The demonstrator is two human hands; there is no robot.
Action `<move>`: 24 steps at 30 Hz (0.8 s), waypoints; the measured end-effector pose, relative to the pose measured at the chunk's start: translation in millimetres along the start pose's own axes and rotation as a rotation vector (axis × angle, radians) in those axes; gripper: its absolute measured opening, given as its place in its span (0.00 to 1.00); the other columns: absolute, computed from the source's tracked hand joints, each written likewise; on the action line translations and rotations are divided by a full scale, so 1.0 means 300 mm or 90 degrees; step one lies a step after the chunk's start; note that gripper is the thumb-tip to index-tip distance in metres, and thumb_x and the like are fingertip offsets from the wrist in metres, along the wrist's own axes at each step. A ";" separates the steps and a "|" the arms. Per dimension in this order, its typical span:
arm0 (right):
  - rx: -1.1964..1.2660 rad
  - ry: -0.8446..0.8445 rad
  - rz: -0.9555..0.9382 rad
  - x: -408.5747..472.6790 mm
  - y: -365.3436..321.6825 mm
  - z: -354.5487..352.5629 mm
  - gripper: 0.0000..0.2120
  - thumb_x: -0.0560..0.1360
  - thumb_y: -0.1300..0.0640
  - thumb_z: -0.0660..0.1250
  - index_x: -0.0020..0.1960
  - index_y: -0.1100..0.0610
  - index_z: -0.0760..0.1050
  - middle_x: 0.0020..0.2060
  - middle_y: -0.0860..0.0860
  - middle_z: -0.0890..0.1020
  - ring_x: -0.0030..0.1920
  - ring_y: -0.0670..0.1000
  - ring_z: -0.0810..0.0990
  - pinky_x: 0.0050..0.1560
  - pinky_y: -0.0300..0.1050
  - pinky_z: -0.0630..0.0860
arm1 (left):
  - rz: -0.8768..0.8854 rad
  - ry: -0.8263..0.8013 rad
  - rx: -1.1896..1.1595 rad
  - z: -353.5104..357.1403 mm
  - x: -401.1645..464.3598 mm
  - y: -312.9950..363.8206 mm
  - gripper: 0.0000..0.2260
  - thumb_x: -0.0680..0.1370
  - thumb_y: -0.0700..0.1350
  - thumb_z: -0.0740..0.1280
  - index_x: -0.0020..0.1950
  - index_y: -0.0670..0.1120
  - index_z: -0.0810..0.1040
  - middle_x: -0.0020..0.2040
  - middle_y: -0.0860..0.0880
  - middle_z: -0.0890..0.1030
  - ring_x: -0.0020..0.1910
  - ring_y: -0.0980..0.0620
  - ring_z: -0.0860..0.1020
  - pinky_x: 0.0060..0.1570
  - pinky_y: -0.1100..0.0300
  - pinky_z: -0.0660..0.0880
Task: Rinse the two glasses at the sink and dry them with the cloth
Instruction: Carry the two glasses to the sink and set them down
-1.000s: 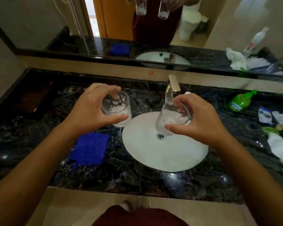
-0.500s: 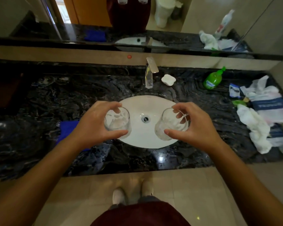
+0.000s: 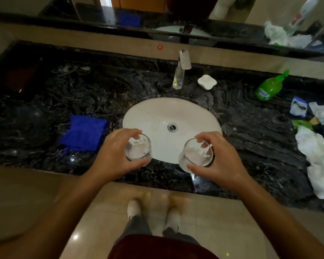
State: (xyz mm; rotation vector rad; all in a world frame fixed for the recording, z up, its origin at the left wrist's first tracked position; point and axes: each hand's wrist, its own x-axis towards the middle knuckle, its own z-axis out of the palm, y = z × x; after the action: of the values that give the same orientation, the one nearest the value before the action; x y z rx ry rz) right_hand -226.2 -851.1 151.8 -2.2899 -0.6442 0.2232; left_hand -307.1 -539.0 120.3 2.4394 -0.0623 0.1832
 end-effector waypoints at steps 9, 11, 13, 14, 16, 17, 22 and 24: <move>-0.007 0.001 0.040 -0.078 0.119 0.121 0.36 0.63 0.42 0.83 0.66 0.51 0.74 0.58 0.46 0.77 0.55 0.47 0.77 0.54 0.37 0.75 | -0.027 -0.060 0.041 0.148 -0.092 -0.066 0.36 0.69 0.66 0.74 0.70 0.48 0.76 0.65 0.50 0.80 0.68 0.47 0.75 0.68 0.42 0.72; -0.014 0.000 0.047 -0.085 0.133 0.156 0.37 0.64 0.41 0.83 0.67 0.52 0.74 0.59 0.47 0.76 0.57 0.46 0.76 0.56 0.41 0.75 | -0.036 -0.075 0.051 0.170 -0.105 -0.074 0.36 0.69 0.67 0.73 0.70 0.48 0.75 0.66 0.50 0.79 0.69 0.47 0.74 0.69 0.43 0.70; -0.018 -0.008 0.059 -0.087 0.146 0.188 0.37 0.64 0.41 0.82 0.68 0.52 0.74 0.60 0.47 0.76 0.59 0.46 0.75 0.57 0.41 0.75 | -0.040 -0.084 0.052 0.185 -0.110 -0.081 0.36 0.68 0.66 0.74 0.71 0.48 0.75 0.66 0.49 0.79 0.69 0.47 0.74 0.70 0.44 0.70; -0.021 -0.012 0.064 -0.087 0.150 0.203 0.37 0.64 0.41 0.82 0.68 0.51 0.73 0.61 0.47 0.76 0.59 0.45 0.75 0.58 0.42 0.76 | -0.038 -0.084 0.051 0.192 -0.112 -0.086 0.36 0.68 0.65 0.75 0.71 0.48 0.75 0.66 0.49 0.79 0.69 0.46 0.74 0.70 0.44 0.70; -0.023 -0.019 0.070 -0.085 0.157 0.229 0.38 0.65 0.41 0.82 0.69 0.51 0.73 0.61 0.47 0.76 0.60 0.46 0.75 0.58 0.45 0.77 | -0.033 -0.082 0.051 0.203 -0.113 -0.097 0.36 0.68 0.63 0.77 0.71 0.48 0.75 0.66 0.48 0.79 0.68 0.46 0.74 0.69 0.43 0.70; -0.020 -0.021 0.071 -0.083 0.160 0.241 0.38 0.65 0.41 0.82 0.69 0.51 0.73 0.61 0.47 0.76 0.60 0.47 0.75 0.58 0.46 0.78 | -0.032 -0.083 0.051 0.208 -0.114 -0.103 0.36 0.68 0.62 0.78 0.71 0.47 0.75 0.66 0.48 0.79 0.68 0.45 0.74 0.69 0.44 0.70; -0.016 -0.016 0.074 -0.079 0.165 0.293 0.37 0.65 0.44 0.83 0.68 0.52 0.73 0.62 0.48 0.77 0.61 0.49 0.76 0.59 0.50 0.78 | -0.056 -0.103 0.068 0.233 -0.127 -0.124 0.37 0.68 0.60 0.81 0.72 0.48 0.74 0.68 0.48 0.78 0.70 0.47 0.72 0.71 0.50 0.64; -0.022 -0.016 0.087 -0.083 0.174 0.313 0.37 0.65 0.43 0.82 0.68 0.52 0.73 0.62 0.48 0.77 0.62 0.49 0.75 0.58 0.51 0.79 | -0.061 -0.113 0.071 0.249 -0.130 -0.133 0.38 0.67 0.60 0.81 0.72 0.48 0.74 0.68 0.48 0.79 0.71 0.46 0.72 0.71 0.48 0.65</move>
State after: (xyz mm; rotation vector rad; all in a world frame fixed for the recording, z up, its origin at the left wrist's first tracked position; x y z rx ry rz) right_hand -259.6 -838.0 47.4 -2.3706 -0.5079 0.3083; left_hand -333.4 -556.4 32.6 2.5575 -0.0144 -0.0739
